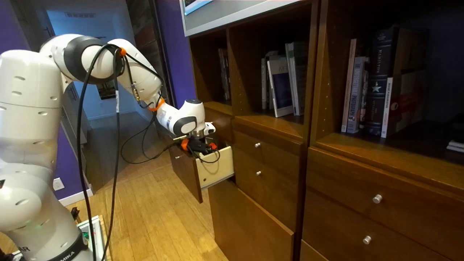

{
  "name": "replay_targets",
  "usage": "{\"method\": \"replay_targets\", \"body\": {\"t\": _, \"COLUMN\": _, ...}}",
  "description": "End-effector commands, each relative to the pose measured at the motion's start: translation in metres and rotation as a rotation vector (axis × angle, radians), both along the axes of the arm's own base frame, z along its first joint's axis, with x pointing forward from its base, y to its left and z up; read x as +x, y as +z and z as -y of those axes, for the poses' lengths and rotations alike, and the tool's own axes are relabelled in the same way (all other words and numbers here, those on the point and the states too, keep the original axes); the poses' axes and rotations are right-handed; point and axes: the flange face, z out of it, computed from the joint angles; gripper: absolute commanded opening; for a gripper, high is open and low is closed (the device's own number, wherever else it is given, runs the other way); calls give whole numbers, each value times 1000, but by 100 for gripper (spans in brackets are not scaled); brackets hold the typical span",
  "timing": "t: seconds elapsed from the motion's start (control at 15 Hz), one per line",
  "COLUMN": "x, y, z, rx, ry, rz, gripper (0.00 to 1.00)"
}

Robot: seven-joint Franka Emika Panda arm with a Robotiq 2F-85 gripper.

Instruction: Remove the blue masking tape from the open drawer

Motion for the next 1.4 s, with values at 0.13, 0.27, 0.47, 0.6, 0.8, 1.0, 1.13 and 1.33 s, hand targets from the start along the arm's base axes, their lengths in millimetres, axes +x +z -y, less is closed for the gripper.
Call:
{"method": "replay_targets", "body": {"t": 0.13, "x": -14, "y": -1, "z": -4, "rx": -65, "ry": 23, "rz": -115, "gripper": 84}}
{"method": "replay_targets", "body": {"t": 0.27, "x": -17, "y": -2, "z": -7, "rx": -100, "ry": 9, "rz": -126, "gripper": 84}}
{"method": "replay_targets", "body": {"t": 0.47, "x": -19, "y": 3, "z": -12, "rx": -155, "ry": -19, "rz": -90, "gripper": 86}}
{"method": "replay_targets", "body": {"t": 0.6, "x": -18, "y": 5, "z": -16, "rx": -186, "ry": -39, "rz": -77, "gripper": 86}}
{"method": "replay_targets", "body": {"t": 0.8, "x": -19, "y": 1, "z": -20, "rx": -225, "ry": -63, "rz": -109, "gripper": 83}}
{"method": "replay_targets", "body": {"t": 1.0, "x": -20, "y": -6, "z": -20, "rx": -235, "ry": -76, "rz": -166, "gripper": 81}}
{"method": "replay_targets", "body": {"t": 1.13, "x": -18, "y": -8, "z": -19, "rx": -240, "ry": -75, "rz": -183, "gripper": 81}}
{"method": "replay_targets", "body": {"t": 1.33, "x": -13, "y": -13, "z": -18, "rx": -233, "ry": -81, "rz": -197, "gripper": 80}}
